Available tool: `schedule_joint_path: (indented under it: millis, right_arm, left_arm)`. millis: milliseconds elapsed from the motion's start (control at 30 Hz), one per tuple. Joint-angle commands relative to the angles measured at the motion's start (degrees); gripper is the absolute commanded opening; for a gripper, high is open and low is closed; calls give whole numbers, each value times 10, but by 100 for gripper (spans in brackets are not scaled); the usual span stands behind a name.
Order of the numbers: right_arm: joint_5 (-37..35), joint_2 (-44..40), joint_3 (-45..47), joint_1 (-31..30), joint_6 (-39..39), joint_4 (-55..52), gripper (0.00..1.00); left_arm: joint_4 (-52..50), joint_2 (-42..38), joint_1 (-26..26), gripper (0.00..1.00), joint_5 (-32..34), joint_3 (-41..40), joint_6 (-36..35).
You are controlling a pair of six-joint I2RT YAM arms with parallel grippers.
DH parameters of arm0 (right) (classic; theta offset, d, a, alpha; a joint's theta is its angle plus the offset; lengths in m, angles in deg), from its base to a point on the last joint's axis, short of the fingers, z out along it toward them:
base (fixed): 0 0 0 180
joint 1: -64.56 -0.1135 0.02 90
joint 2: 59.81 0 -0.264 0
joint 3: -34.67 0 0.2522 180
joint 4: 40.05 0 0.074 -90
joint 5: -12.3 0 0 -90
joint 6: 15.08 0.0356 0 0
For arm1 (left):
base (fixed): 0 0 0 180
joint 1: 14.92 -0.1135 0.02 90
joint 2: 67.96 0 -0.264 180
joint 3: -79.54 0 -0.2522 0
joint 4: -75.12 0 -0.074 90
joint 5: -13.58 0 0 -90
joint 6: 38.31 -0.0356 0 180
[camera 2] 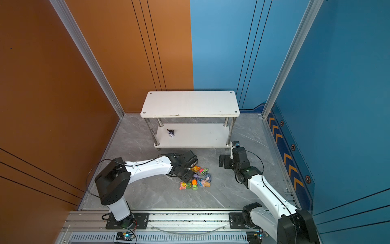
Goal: Organize plastic toys on shelves
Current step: Pick up the plastic toy from the center of the table.
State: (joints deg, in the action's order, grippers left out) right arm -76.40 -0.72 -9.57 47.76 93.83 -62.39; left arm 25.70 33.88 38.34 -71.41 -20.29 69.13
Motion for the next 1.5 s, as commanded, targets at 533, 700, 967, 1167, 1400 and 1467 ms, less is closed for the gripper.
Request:
schedule_joint_path:
  millis: [533, 700, 967, 1167, 1400, 1467]
  right_arm:
    - [-11, -5, -4, 0, -1, -9, 98]
    - [-9, -2, -4, 1, 0, -8, 99]
    - [-9, -5, -4, 1, 1, -8, 99]
    - [-9, -6, -2, 1, 2, -6, 99]
    - [-6, -4, -3, 1, 2, -3, 99]
    - [-6, -4, -3, 1, 2, -2, 98]
  left_arm:
    - [-11, 45, 5, 44, -14, 42, 9]
    - [-39, 49, 0, 52, -23, 64, 1]
    - [-173, 77, -15, 57, -65, 150, -54]
    - [-235, 95, -19, 57, -74, 178, -78]
    - [-259, 121, -25, 56, -98, 201, -86]
    - [-259, 130, -28, 56, -100, 208, -87]
